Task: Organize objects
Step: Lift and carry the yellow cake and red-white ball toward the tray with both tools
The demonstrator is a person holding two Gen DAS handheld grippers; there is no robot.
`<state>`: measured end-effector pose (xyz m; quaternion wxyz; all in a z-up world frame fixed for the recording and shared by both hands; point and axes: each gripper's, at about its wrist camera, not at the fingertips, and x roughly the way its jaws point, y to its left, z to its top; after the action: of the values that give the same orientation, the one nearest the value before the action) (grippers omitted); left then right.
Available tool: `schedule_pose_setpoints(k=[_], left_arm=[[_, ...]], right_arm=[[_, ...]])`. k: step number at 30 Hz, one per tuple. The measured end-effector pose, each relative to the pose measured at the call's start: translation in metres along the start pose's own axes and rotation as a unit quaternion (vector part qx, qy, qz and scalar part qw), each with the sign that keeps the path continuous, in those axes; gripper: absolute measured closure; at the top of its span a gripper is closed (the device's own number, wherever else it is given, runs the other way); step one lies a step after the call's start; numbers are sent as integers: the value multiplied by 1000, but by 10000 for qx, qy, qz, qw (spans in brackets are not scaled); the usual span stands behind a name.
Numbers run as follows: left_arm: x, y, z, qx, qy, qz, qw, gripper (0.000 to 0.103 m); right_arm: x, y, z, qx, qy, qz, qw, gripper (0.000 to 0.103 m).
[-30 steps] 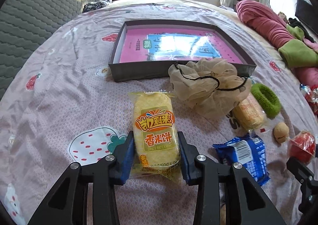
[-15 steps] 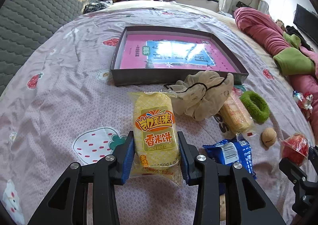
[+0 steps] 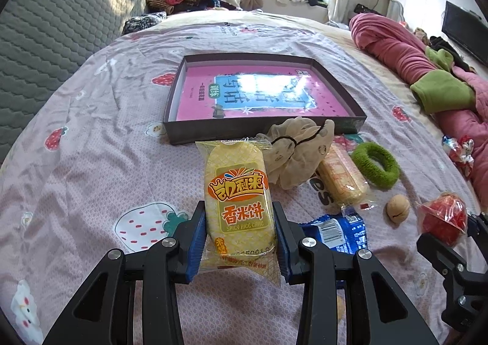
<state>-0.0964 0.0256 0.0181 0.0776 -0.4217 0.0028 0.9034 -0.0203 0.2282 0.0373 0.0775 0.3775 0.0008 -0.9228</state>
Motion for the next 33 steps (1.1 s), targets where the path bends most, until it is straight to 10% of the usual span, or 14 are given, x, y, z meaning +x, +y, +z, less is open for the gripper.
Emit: schedule_pose_setpoints(k=[33], left_arm=[[-58,4,19,-137,-471,118,9987,62]], right_arm=[[-22,32,62,-90,-390,-180,9990,39]])
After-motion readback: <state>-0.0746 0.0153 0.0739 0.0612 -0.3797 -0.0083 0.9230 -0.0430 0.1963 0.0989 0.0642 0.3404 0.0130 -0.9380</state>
